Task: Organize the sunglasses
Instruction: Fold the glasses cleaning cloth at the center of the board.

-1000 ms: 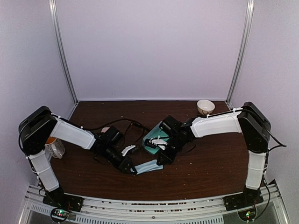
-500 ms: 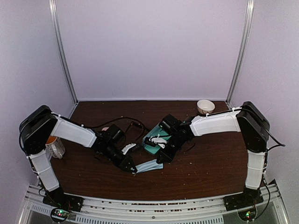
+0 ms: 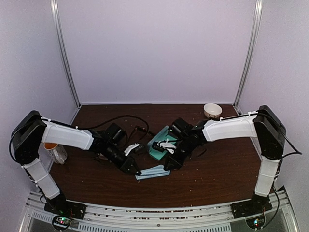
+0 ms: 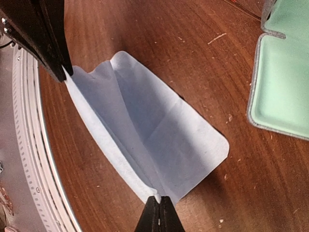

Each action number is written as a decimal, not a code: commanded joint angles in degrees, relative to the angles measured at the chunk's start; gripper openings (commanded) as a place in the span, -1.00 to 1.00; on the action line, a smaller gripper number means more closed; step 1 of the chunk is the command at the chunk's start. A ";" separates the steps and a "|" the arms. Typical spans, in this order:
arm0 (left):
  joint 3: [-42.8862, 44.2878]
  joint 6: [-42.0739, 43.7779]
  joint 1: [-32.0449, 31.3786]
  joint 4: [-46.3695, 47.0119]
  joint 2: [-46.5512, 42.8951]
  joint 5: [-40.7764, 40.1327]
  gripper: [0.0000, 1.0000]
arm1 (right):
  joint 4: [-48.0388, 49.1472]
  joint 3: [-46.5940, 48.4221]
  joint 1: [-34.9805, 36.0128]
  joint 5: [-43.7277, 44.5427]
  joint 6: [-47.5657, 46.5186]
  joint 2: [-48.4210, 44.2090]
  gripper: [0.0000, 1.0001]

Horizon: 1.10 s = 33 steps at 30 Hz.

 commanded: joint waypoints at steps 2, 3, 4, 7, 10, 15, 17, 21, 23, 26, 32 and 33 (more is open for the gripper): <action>-1.30 0.18 -2.18 -1.59 -3.76 1.20 -1.00 | 3.12 -5.99 1.18 -1.72 2.55 -6.37 -1.00; -1.38 0.01 -2.91 -1.56 -3.80 0.94 -1.00 | 3.99 -7.09 1.54 -1.86 2.97 -7.21 -1.00; -1.46 -0.35 -3.59 -1.41 -3.80 0.67 -1.00 | 4.87 -8.06 2.04 -1.89 3.65 -7.94 -1.00; -2.23 -1.90 -5.87 -0.45 -3.96 -0.12 -1.00 | 6.83 -10.60 3.64 -2.24 5.03 -9.80 -1.00; -3.76 -4.28 -7.80 1.02 -4.67 -0.95 -1.00 | 7.89 -12.57 5.18 -2.96 5.64 -10.05 -1.00; -7.21 -10.90 -10.09 5.01 -6.94 -1.44 -1.00 | 9.30 -14.42 7.36 -0.60 7.01 -9.65 -1.00; -8.23 -12.68 -10.95 6.56 -7.20 -1.19 -1.00 | 10.54 -15.22 7.69 -0.06 7.72 -10.07 -1.00; -8.30 -12.44 -11.25 6.65 -6.18 -2.95 -1.00 | 11.70 -15.46 7.72 2.54 8.68 -10.67 -1.00; -7.20 -12.19 -11.25 6.49 -5.20 -3.19 -1.00 | 11.58 -14.80 7.72 3.34 8.64 -10.51 -1.00; -5.18 -11.25 -11.17 5.45 -3.53 -3.63 -1.00 | 10.67 -13.49 7.73 4.37 8.11 -10.05 -1.00; -3.83 -9.48 -8.99 4.47 -1.26 -2.74 -1.00 | 9.10 -11.51 7.44 5.43 7.01 -8.86 -1.00; -3.54 -9.00 -8.64 4.16 -0.81 -2.49 -1.00 | 8.68 -11.02 7.29 5.53 6.88 -8.62 -1.00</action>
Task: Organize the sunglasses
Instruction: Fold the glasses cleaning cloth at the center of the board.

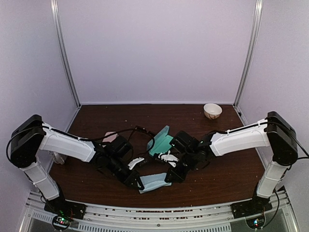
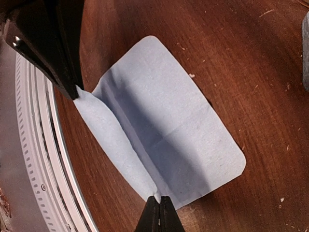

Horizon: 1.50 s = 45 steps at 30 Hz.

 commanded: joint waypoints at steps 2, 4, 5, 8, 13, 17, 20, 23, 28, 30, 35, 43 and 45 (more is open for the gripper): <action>2.63 2.79 2.27 -1.27 2.58 0.69 -1.00 | -1.73 3.33 -0.74 2.14 -1.21 0.86 -1.00; 3.30 3.54 2.87 -2.13 3.42 0.87 -1.00 | -2.50 4.37 -0.95 1.71 -1.54 1.91 -1.00; 3.50 3.85 3.25 -2.36 3.72 0.92 -1.00 | -2.92 4.80 -1.06 1.46 -1.79 2.36 -1.00; 4.01 4.57 4.42 -2.78 4.76 1.19 -1.00 | -3.81 6.09 -1.51 1.06 -2.46 3.87 -1.00; 5.84 6.57 6.05 -5.48 5.98 0.42 -1.00 | -5.23 8.13 -2.81 0.13 -3.42 6.25 -1.00; 6.86 8.16 7.58 -7.24 6.62 0.10 -1.00 | -5.92 9.43 -3.78 -0.53 -3.98 7.63 -1.00; 8.49 9.35 7.92 -8.49 7.98 0.16 -1.00 | -6.41 10.45 -4.22 -1.00 -4.31 8.55 -1.00; 9.61 10.12 8.08 -9.32 9.31 -0.10 -1.00 | -7.48 11.65 -4.48 -1.18 -4.87 9.72 -1.00; 10.14 10.85 8.78 -9.83 10.37 -0.56 -1.00 | -8.46 12.66 -4.70 -1.47 -5.47 11.07 -1.00; 10.45 11.19 8.80 -10.40 10.69 -0.98 -1.00 | -8.62 12.80 -4.76 -1.53 -5.57 11.25 -1.00; 11.40 11.82 8.80 -11.61 10.83 -3.93 -1.00 | -8.75 13.11 -4.92 -1.56 -5.57 11.87 -0.97; 11.90 12.60 8.82 -10.70 10.60 -4.86 -0.92 | -8.25 12.90 -4.91 -0.50 -5.07 11.02 -0.72; 11.63 12.65 8.81 -9.71 10.16 -4.95 -0.87 | -7.55 12.15 -4.94 0.18 -4.44 10.16 -0.51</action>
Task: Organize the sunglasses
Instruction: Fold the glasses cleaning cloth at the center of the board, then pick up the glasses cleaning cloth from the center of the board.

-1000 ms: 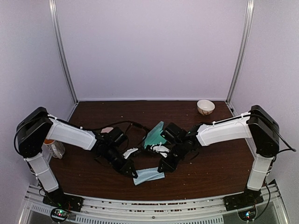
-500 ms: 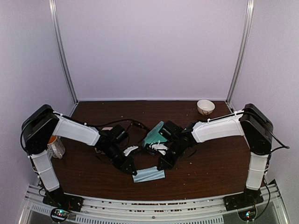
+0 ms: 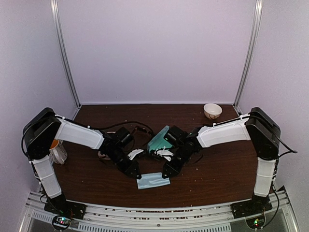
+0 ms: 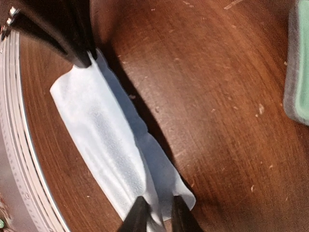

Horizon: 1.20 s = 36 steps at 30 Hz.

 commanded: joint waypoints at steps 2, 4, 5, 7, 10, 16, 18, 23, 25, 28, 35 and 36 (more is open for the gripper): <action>0.92 1.26 0.52 1.27 -0.72 -1.92 -0.83 | 0.84 -0.30 -0.33 2.13 0.53 -2.06 -0.36; 1.01 1.42 0.47 1.27 -2.55 -4.09 -0.71 | 0.99 -0.79 -0.44 3.39 0.94 -3.41 -0.17; 0.88 1.43 0.46 1.27 -3.57 -4.96 -0.65 | 1.00 -1.05 -0.48 4.30 1.06 -4.14 -0.08; 0.66 2.04 0.46 1.08 -6.17 -6.20 -0.57 | 1.08 -1.68 -0.55 6.50 1.23 -5.69 0.02; 0.20 2.84 0.47 0.67 -10.18 -8.43 -0.50 | 1.50 -3.00 -0.66 9.70 1.65 -8.49 0.22; -0.36 4.58 0.49 -0.97 -17.56 -14.64 -0.30 | 0.93 -4.91 -0.90 16.17 1.88 -14.26 1.00; -0.55 5.38 0.46 -1.49 -20.25 -17.28 -0.21 | 0.91 -5.61 -0.92 18.96 1.95 -16.51 1.00; -0.21 7.80 0.45 -2.26 -27.97 -24.93 0.07 | 2.28 -6.74 -1.00 28.77 2.82 -23.37 1.00; -0.20 8.72 0.41 -1.88 -31.07 -27.27 0.25 | 3.47 -7.23 -1.10 32.23 3.30 -26.67 1.00; -0.95 9.57 0.45 -0.47 -35.30 -30.31 0.94 | 7.51 -9.28 -1.29 36.60 4.59 -32.54 1.00; -7.29 5.71 0.76 8.48 -37.94 -40.53 0.96 | 16.50 -16.09 -3.16 37.61 7.44 -42.32 1.00; -7.35 7.07 0.88 8.41 -37.26 -38.53 0.95 | 16.55 -16.26 -3.31 35.54 6.64 -42.21 0.99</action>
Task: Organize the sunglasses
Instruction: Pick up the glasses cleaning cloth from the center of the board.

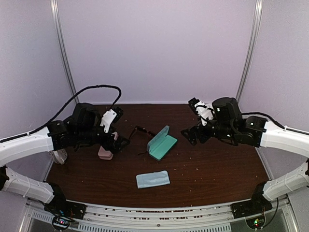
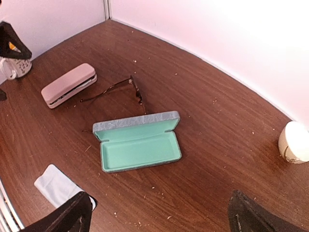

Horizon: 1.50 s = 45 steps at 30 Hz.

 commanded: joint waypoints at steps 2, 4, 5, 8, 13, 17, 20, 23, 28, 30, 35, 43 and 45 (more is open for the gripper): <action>-2.60 0.76 0.60 3.67 2.72 -2.00 0.83 | 3.21 -2.17 -0.88 -5.77 -2.67 0.61 1.00; -4.01 1.10 0.63 4.27 2.71 0.28 0.73 | 0.88 -1.59 -0.87 -11.45 -4.80 2.40 1.00; -5.57 1.19 0.52 4.81 2.32 0.84 0.71 | 0.65 -1.99 -0.75 -14.21 -5.59 3.08 1.00; -9.90 1.27 0.46 7.25 0.61 3.31 0.67 | 1.76 -4.10 0.99 -18.14 -8.56 5.15 1.00; -14.26 1.73 -1.77 10.24 0.52 5.10 0.56 | 2.63 -5.48 4.74 -21.40 -14.17 9.51 1.00; -16.38 2.54 -6.07 13.33 2.42 3.48 0.49 | 1.97 -6.02 6.26 -20.12 -17.47 12.24 0.95; -18.80 2.23 -8.32 17.25 2.78 3.51 0.44 | 3.26 -7.80 7.80 -19.08 -20.48 12.36 0.90; -20.82 4.49 -10.87 19.63 2.47 5.14 0.34 | 5.10 -9.61 10.40 -18.20 -23.78 12.73 0.88; -20.98 8.78 -13.82 17.75 4.45 4.79 0.18 | 4.96 -9.39 13.79 -17.08 -28.34 17.13 0.87; -21.10 9.53 -14.39 17.80 5.72 5.47 0.15 | 4.89 -8.31 14.24 -16.87 -29.08 19.26 0.81; -21.37 10.09 -15.79 19.57 7.64 6.83 0.10 | 3.35 -5.24 15.08 -17.48 -30.12 23.85 0.64; -21.76 10.45 -16.52 19.95 8.03 8.14 -0.02 | 3.83 -4.80 15.64 -17.07 -30.80 26.00 0.48; -21.52 10.73 -16.63 19.51 8.12 8.46 -0.07 | 3.68 -4.50 15.66 -17.02 -30.89 26.52 0.43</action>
